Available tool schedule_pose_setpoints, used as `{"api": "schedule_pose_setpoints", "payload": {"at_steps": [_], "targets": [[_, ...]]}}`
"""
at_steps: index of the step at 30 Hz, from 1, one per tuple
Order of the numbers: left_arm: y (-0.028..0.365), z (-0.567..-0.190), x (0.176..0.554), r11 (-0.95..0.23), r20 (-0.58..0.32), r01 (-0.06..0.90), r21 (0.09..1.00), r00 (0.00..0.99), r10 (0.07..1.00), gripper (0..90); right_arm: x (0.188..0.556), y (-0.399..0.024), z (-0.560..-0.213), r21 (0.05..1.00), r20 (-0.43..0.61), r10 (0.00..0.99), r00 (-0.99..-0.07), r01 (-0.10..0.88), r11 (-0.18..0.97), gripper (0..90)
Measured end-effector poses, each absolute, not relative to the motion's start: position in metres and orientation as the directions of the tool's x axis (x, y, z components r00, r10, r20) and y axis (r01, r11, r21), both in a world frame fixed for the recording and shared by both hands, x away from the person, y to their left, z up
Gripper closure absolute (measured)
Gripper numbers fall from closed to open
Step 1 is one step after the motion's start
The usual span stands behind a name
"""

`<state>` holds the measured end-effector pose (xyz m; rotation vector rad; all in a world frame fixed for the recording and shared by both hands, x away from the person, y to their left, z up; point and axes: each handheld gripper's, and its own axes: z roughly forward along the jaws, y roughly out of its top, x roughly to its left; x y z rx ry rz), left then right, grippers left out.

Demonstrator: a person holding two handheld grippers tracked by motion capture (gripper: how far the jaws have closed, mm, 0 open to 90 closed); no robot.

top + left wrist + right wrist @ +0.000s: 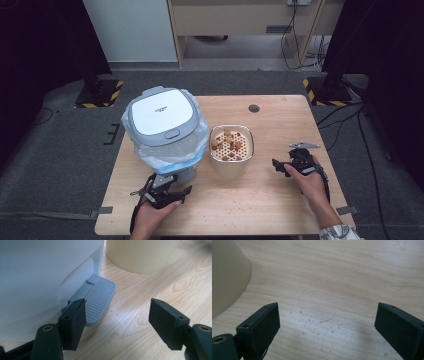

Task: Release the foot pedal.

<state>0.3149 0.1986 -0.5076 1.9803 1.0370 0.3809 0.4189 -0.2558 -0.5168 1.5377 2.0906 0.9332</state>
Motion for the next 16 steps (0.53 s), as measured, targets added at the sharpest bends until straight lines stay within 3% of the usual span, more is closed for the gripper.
{"api": "schedule_pose_setpoints", "payload": {"at_steps": [5, 10, 16], "targets": [[0.198, -0.507, 0.315, -0.298, -0.11, 0.525, 0.797, 0.612, 0.783, 27.8, 0.42, -0.247, -0.531, 0.673, 0.064, 0.943, -0.326, 0.712, 0.2, 6.2], [0.199, -0.507, 0.316, -0.297, -0.111, 0.525, 0.798, 0.612, 0.783, 27.3, 0.42, -0.235, -0.537, 0.687, -0.002, 0.949, -0.314, 0.689, 0.23, 2.7], [0.198, -0.508, 0.317, -0.314, -0.101, 0.518, 0.795, 0.625, 0.774, 26.2, 0.416, -0.224, -0.54, 0.704, 0.0, 0.944, -0.329, 0.67, 0.234, 0.6]]}}
